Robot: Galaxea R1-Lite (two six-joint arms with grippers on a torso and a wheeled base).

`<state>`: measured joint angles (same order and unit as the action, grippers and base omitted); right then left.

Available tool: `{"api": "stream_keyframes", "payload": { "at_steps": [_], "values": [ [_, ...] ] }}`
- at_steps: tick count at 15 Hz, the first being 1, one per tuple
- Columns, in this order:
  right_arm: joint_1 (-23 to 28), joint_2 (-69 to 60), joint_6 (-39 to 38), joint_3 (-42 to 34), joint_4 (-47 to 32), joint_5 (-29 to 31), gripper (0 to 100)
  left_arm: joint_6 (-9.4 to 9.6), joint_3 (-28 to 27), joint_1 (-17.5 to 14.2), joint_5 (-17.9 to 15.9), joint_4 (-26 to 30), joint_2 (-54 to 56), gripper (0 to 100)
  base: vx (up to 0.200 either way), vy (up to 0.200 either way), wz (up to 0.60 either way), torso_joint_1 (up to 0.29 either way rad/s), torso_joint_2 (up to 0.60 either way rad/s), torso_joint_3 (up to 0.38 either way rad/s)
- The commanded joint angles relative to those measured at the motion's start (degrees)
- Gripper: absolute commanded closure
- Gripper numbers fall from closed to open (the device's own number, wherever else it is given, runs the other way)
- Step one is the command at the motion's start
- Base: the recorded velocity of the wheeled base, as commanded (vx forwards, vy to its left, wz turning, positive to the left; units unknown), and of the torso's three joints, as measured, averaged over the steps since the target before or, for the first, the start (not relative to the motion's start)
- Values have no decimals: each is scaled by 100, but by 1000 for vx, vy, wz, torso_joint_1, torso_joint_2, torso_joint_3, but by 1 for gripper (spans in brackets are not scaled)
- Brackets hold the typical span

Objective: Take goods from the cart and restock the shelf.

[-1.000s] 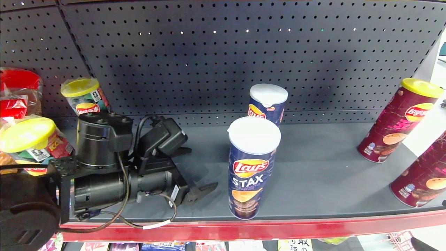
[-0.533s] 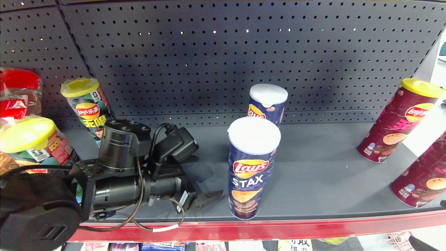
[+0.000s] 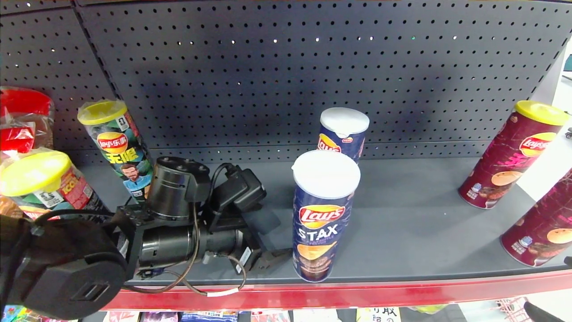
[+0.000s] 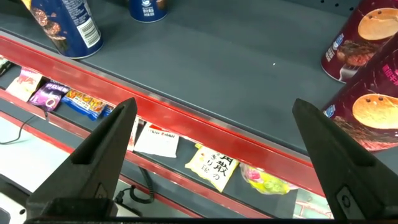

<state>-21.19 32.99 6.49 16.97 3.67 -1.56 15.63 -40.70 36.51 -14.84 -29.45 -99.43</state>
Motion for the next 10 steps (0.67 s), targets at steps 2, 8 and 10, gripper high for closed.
{"api": "stream_keyframes", "payload": {
  "at_steps": [2, 8, 10],
  "values": [
    [1, 50, 2, -9, 2, -2, 0, 2, -122, 58, 7, -8, -156, 0, 0, 0, 0, 0, 0, 0],
    [1, 129, -77, 17, 11, -11, 0, 2, -350, 128, -2, 1, -323, 0, 0, 0, 0, 0, 0, 0],
    [1, 129, -86, 17, 11, -11, 0, 2, -412, 163, -2, 1, -367, 0, 0, 0, 0, 0, 0, 0]
  ]
}}
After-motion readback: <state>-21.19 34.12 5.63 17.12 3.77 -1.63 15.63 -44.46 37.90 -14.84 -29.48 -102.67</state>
